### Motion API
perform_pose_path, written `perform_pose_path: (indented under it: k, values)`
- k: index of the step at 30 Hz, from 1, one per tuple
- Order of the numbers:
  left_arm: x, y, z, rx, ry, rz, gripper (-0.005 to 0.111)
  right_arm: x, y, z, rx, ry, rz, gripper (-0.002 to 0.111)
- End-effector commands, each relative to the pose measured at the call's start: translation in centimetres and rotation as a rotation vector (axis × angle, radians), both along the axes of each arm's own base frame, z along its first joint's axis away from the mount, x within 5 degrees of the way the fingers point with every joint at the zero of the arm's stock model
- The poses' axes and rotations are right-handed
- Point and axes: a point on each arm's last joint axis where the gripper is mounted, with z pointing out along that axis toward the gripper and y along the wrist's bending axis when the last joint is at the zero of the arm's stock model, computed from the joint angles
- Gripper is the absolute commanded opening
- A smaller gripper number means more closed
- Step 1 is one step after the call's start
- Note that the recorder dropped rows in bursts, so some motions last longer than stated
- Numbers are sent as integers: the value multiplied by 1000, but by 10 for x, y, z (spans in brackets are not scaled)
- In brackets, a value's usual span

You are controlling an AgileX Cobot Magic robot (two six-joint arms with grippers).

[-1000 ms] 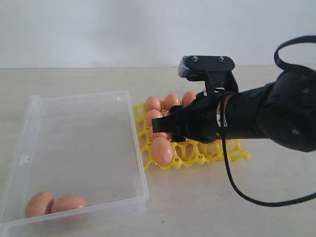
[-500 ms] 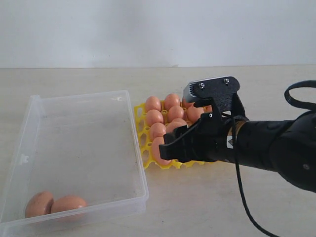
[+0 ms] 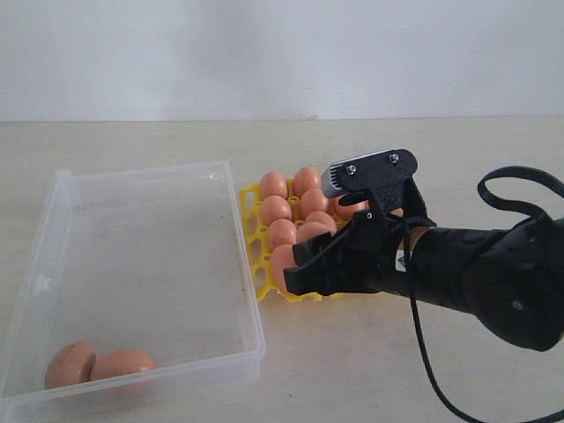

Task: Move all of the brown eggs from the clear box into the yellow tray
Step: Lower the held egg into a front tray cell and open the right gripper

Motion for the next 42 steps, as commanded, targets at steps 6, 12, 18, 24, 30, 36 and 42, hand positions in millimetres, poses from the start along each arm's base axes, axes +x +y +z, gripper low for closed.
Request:
perform_pose_path:
  k: [6,12,18,24,30,36,42]
  values:
    - [0,0,1,-5,-7,-5,-4,1,-3,-1,6,-2,-27,0]
    - [0,0,1,-5,-7,-5,-4,0,-4,-3,-9,23,-30,0]
    - [0,0,1,-5,-7,-5,-4,-4,-9,-7,0,7,-40,0]
    - [0,0,1,-5,-7,-5,-4,-2,-8,-4,19,-28,-45,0]
    - [0,0,1,-5,-7,-5,-4,-1,-8,-2,34,-46,-49,0]
    - [0,0,1,-5,-7,-5,-4,-1,-8,-3,32,-38,-54,0]
    - [0,0,1,-5,-7,-5,-4,-1,-9,-4,33,-14,-75,14]
